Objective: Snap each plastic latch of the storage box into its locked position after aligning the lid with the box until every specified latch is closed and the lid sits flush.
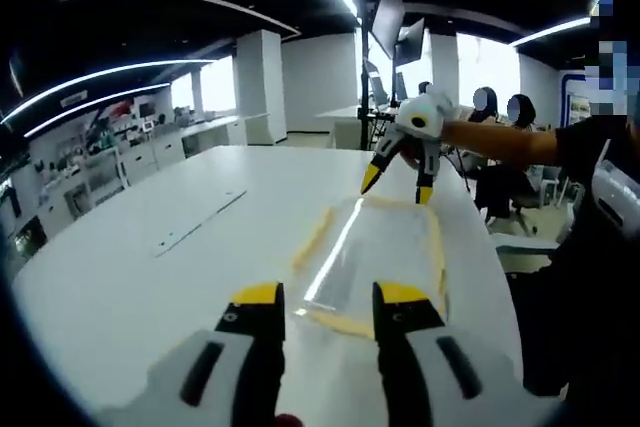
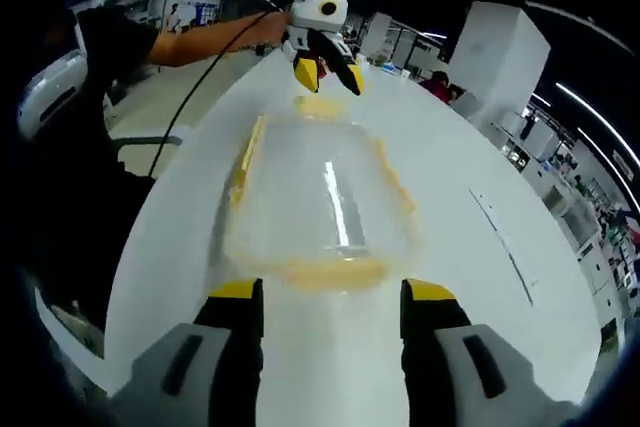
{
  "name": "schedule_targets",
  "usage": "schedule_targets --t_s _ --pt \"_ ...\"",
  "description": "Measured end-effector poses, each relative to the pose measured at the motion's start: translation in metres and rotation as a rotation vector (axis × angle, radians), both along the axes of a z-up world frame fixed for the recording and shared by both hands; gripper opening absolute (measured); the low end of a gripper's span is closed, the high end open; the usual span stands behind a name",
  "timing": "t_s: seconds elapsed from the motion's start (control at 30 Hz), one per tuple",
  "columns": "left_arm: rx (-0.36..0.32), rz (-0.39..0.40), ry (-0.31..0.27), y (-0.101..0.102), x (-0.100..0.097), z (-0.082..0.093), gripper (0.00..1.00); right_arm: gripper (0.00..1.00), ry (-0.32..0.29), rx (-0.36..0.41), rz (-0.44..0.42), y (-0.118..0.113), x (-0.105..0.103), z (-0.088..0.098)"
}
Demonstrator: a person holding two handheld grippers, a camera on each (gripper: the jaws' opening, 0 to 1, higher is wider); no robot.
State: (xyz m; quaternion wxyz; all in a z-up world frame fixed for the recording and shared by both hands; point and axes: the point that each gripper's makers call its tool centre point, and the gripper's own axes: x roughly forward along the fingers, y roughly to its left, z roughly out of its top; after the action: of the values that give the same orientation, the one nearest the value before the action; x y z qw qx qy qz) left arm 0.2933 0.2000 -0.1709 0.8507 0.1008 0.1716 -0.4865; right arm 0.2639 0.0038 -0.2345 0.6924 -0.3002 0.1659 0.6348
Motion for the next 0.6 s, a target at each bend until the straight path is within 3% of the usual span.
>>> schedule_targets --t_s 0.17,0.27,0.53,0.6 --pt "0.071 -0.066 0.010 -0.019 -0.004 -0.012 0.33 0.57 -0.017 0.100 -0.063 0.000 -0.009 -0.002" --pt "0.073 -0.069 0.025 -0.027 -0.003 -0.018 0.34 0.58 -0.018 0.165 -0.126 0.003 -0.011 -0.004" --pt "0.094 -0.052 0.081 -0.033 0.004 -0.033 0.46 0.64 -0.040 0.306 -0.219 0.008 -0.020 -0.005" --pt "0.097 -0.051 0.095 -0.034 0.005 -0.035 0.53 0.65 -0.033 0.330 -0.235 0.009 -0.025 -0.005"
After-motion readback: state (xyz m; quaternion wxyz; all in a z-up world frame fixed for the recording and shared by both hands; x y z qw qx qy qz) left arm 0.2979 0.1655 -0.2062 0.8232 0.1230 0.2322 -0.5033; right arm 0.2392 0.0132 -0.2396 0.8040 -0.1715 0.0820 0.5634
